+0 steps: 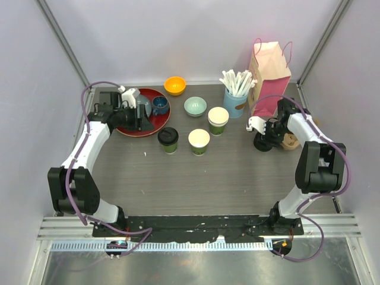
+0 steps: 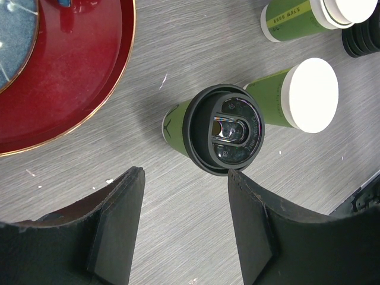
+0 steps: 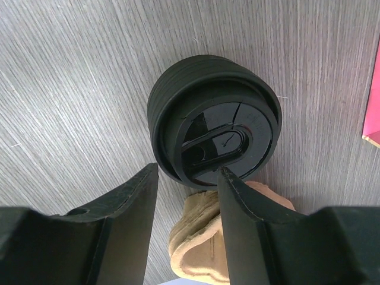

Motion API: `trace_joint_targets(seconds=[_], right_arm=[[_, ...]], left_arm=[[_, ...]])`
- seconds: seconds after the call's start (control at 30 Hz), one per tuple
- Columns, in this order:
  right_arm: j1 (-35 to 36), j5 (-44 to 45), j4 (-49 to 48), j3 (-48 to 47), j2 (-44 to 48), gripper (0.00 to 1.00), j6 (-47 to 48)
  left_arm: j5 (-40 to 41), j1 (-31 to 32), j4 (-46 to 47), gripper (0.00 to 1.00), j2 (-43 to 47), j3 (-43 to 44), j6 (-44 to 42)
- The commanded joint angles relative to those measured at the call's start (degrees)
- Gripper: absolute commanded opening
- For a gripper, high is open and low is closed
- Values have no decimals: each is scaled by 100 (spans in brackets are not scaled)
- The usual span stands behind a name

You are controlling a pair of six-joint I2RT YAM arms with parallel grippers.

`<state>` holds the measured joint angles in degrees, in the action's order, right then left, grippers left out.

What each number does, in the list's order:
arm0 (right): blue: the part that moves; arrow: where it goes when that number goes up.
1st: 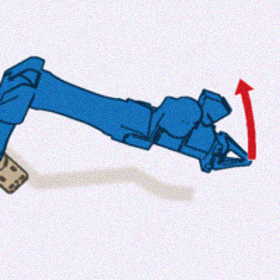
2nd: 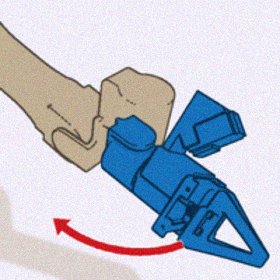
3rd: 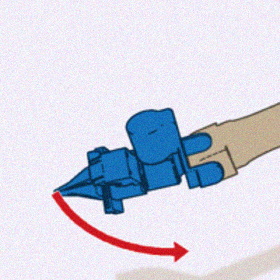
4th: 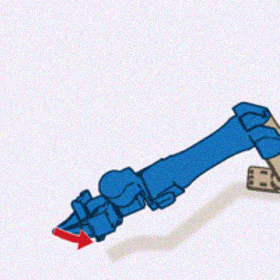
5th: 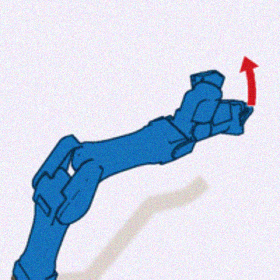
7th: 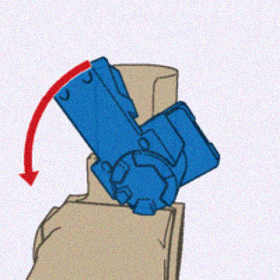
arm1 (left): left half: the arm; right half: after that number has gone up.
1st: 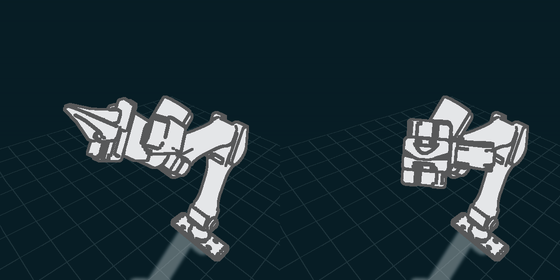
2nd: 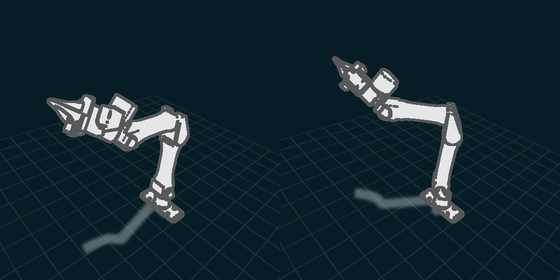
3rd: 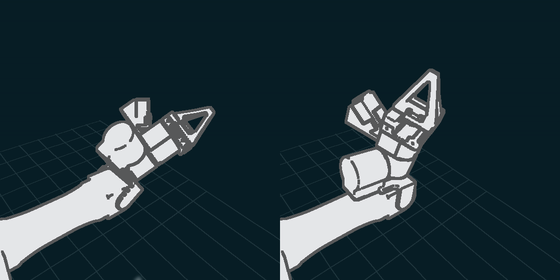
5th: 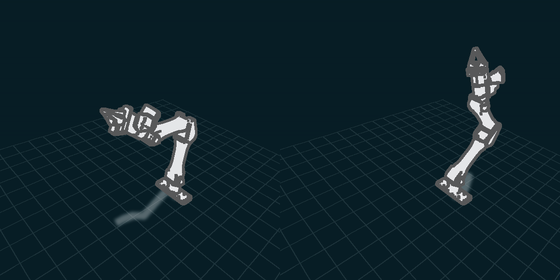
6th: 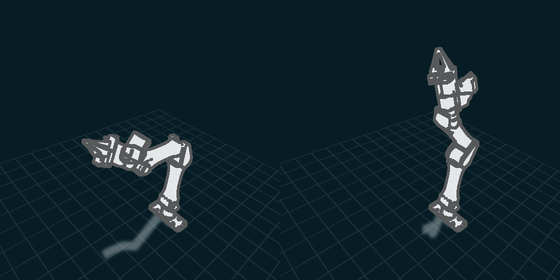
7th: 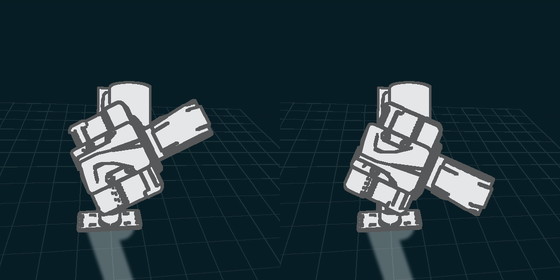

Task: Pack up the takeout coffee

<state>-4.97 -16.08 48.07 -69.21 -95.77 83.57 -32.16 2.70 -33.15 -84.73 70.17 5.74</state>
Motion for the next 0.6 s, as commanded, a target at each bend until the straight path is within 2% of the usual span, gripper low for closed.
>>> trace_joint_targets(seconds=[0.0,0.13,0.3,0.4,0.43,0.57], right_arm=[[84,105,-132,-5,-12,50,221],[198,122,8,-75,-240,47,230],[269,122,228,-251,-364,39,221],[286,131,246,-233,-320,27,204],[312,140,246,-216,-311,21,204],[409,175,272,-198,-215,11,168]], left_arm=[[-97,-33,10,62,9,181,-38],[-97,-33,-8,62,-8,190,-38],[-89,-33,1,62,-9,172,-46],[-97,-41,10,62,-17,172,-46],[-106,-33,10,62,-9,172,-46],[-124,-33,19,62,-44,172,-38]])
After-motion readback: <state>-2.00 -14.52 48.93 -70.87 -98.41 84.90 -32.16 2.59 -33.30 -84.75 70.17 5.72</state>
